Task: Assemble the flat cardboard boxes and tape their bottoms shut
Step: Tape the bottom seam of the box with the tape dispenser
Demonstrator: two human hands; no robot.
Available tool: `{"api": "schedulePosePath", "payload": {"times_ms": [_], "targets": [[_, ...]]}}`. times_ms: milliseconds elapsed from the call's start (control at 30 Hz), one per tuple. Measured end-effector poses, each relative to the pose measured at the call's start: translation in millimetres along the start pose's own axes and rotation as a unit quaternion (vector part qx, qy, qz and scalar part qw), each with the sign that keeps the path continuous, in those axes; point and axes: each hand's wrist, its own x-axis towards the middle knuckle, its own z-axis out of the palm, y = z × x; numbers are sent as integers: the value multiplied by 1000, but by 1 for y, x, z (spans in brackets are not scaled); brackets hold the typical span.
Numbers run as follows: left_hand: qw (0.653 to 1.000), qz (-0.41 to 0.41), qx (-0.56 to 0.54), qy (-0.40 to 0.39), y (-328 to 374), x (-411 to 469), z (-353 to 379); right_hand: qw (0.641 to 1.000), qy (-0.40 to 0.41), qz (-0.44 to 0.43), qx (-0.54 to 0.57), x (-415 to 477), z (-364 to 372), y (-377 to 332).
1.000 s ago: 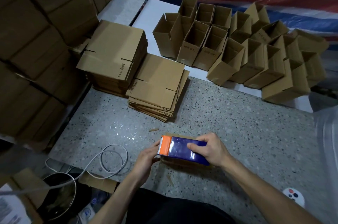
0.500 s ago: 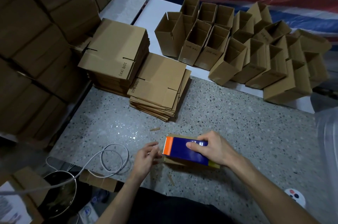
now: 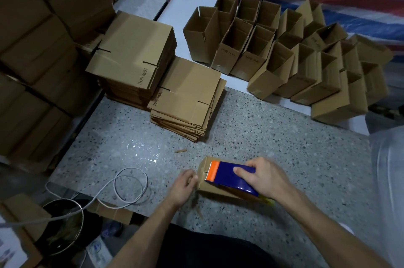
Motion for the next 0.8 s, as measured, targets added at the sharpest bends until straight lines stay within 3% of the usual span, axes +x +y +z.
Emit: {"api": "schedulePosePath", "payload": {"times_ms": [100,200,233,367,667,800], "targets": [[996,-76,-24,-35,-3,1,0,1000,10,3,-9,-4,7,1],[990,-21,-57,125,10,-5,-2,1000,10,10,-14,-4,7,0],[987,8,-78,138,18,-10,0,1000,8,12,-17,-4,7,-1],[991,18,-132,5,40,-30,25,1000,-18,26,3,2,3,-2],[984,-59,-167,2,41,-25,17,999,-30,12,26,13,-6,1],[994,-39,-98,22,37,-22,10,998,-55,-3,29,14,-11,5]]}}
